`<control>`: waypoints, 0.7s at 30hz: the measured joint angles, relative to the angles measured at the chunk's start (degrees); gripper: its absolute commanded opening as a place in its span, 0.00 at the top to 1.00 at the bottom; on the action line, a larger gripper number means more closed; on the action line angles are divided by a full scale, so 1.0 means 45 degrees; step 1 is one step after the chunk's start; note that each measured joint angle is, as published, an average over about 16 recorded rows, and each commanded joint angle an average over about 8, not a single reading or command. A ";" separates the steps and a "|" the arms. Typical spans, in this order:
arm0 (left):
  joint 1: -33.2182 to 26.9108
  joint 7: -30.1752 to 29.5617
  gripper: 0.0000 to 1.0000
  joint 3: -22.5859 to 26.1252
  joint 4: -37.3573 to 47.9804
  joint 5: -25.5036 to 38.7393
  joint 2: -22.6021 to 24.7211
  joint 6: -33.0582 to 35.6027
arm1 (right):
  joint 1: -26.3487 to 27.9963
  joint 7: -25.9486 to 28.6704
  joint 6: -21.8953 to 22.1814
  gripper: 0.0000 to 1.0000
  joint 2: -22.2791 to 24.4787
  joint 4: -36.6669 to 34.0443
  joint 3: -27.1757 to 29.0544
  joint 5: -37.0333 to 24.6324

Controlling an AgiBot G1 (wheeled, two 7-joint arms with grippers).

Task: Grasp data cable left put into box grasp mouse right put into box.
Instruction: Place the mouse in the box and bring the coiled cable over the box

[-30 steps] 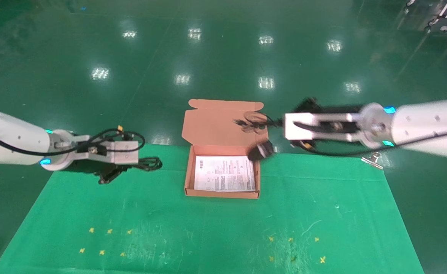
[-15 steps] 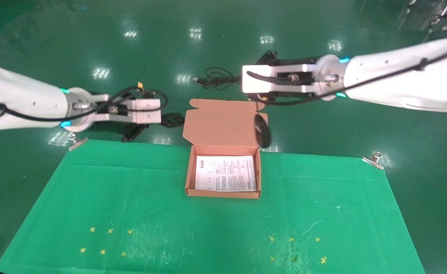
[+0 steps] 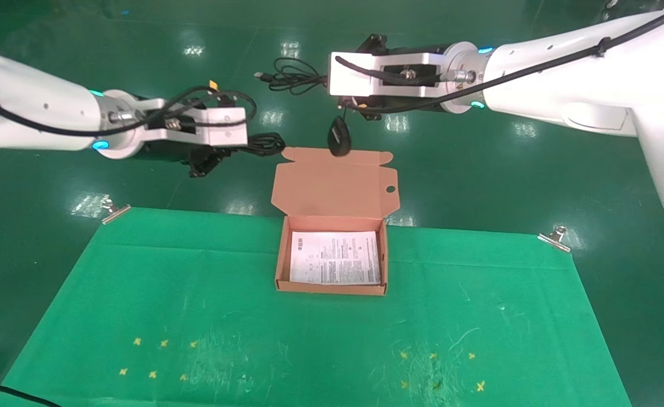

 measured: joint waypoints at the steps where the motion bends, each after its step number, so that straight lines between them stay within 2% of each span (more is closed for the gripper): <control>1: -0.0026 0.0027 1.00 0.0001 0.0027 0.0007 0.0014 -0.0005 | 0.0028 -0.0059 0.0021 1.00 -0.0038 -0.0060 0.0014 0.0039; 11: 0.0067 -0.0115 1.00 0.0109 0.0045 0.0136 -0.0132 0.0234 | -0.0183 -0.0142 0.0005 1.00 -0.0160 -0.0210 -0.0048 0.0237; 21: 0.0467 -0.1117 1.00 0.0318 -0.0472 0.0614 -0.0676 0.0900 | -0.0881 0.0270 0.0057 1.00 -0.0289 -0.0013 -0.0423 0.0249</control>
